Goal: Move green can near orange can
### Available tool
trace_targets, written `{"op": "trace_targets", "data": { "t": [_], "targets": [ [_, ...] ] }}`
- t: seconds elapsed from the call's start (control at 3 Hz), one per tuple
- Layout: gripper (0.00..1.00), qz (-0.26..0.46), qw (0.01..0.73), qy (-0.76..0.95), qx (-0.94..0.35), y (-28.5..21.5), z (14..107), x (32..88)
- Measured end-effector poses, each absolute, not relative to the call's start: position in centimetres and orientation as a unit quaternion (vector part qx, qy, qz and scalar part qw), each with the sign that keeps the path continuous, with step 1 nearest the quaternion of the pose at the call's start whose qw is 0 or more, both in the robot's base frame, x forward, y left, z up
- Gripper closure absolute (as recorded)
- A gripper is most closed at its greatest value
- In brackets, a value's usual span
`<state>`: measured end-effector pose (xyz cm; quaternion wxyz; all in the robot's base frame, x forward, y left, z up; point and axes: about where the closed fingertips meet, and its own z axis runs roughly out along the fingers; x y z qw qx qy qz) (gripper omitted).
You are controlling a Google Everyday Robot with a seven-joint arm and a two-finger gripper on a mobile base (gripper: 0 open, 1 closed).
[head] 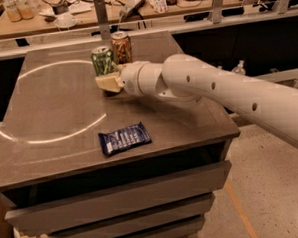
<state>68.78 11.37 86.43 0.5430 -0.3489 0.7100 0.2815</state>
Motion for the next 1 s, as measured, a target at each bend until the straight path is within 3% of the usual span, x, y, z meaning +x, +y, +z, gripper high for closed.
{"op": "trace_targets", "data": {
  "t": [0.33, 1.0],
  "targets": [
    [1.00, 0.258, 0.561, 0.725, -0.303, 7.4, 85.7, 68.0],
    [1.00, 0.214, 0.627, 0.714, -0.226, 2.5, 87.7, 71.8]
  ]
}}
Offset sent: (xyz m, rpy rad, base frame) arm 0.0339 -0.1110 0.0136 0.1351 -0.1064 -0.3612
